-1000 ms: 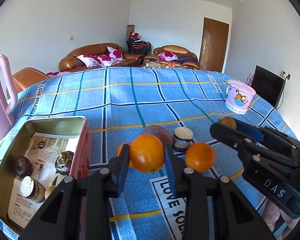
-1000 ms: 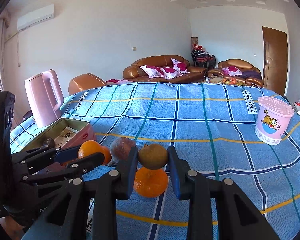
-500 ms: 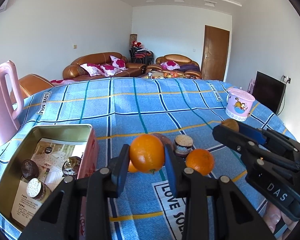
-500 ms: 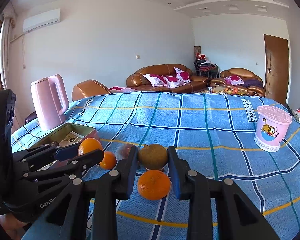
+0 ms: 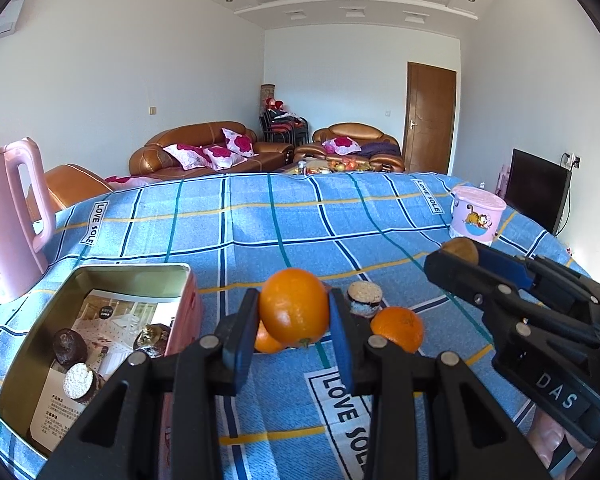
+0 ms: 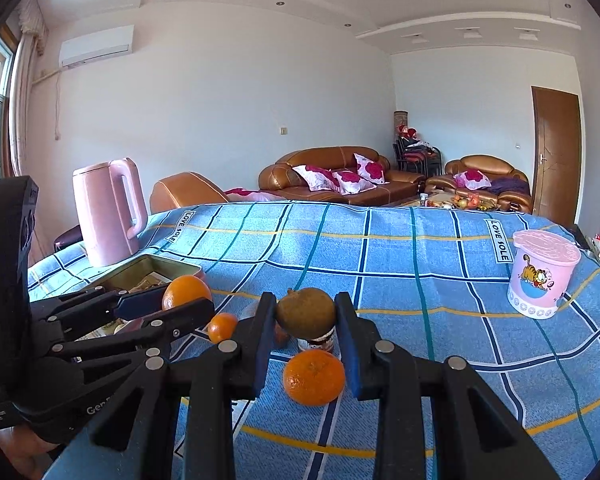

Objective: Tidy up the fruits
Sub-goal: 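Lift the orange with the left gripper while the right gripper lifts the yellow fruit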

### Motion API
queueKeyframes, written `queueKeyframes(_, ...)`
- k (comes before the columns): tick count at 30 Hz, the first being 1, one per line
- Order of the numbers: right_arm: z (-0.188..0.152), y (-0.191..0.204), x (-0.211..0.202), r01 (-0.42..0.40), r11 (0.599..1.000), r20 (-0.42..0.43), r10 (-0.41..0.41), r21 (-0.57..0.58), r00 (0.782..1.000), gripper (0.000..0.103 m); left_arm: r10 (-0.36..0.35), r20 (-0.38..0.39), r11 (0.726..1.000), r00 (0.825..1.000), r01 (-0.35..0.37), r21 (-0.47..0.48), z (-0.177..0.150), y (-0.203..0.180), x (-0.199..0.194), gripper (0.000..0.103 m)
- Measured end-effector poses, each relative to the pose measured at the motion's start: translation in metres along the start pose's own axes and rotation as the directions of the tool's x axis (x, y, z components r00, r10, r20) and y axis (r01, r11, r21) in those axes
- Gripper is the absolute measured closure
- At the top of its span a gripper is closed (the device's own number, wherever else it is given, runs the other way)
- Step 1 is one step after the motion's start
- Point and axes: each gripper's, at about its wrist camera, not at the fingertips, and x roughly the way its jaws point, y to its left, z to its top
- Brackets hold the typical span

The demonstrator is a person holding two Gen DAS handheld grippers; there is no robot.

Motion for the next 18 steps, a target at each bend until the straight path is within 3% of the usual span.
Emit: queueKeyframes(18, 0.0, 0.003, -0.009, 0.001, 1.0, 0.046, 0.0, -0.015, 0.999, 0.071, 0.014, 0.077, 1.0, 0.997, -0.015, 0.016, -0.001, -0.002, -0.014, 0.067)
